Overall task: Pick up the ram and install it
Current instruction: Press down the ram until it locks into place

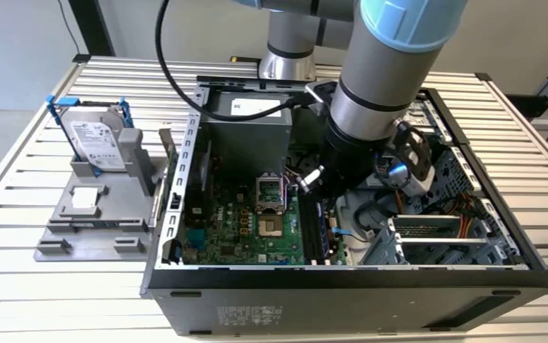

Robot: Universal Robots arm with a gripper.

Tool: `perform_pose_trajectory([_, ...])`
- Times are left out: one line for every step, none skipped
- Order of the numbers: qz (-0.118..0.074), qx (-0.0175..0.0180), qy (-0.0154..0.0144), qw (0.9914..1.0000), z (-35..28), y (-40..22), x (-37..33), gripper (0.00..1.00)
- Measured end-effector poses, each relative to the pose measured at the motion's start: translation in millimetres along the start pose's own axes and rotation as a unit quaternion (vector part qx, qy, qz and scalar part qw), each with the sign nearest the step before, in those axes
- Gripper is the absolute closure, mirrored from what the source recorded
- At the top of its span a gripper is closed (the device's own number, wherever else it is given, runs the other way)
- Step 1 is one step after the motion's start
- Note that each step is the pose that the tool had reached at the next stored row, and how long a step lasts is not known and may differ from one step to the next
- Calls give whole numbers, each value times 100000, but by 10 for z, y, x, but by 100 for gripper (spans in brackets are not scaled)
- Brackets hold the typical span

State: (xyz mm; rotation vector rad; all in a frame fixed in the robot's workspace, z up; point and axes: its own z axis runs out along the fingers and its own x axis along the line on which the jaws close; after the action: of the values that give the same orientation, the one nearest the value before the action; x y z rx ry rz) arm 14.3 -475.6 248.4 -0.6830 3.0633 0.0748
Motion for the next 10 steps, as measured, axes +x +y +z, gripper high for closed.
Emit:
perform_pose_trajectory([-349, -36, 1, 99999, 0, 1, -1, 100])
perform_pose_trajectory([-704, -73, 1, 99997, 0, 1, -1, 100])
perform_pose_trajectory([-1100, -109, 6, 99994, 0, 1, -1, 100])
perform_pose_trajectory([-1475, -143, 11, 99989, 0, 1, -2, 100])
perform_pose_trajectory([-1868, -169, 19, 99982, 0, 1, -3, 100])
perform_pose_trajectory([-2395, -189, 38, 99971, 0, 1, -3, 100])
perform_pose_trajectory([-2997, -205, 63, 99955, -1, 1, -3, 100])
perform_pose_trajectory([-3669, -226, 91, 99932, -1, 1, -3, 100])
perform_pose_trajectory([-4349, -252, 115, 99905, -1, 1, -3, 100])
perform_pose_trajectory([-5013, -286, 134, 99874, -1, 1, -3, 100])
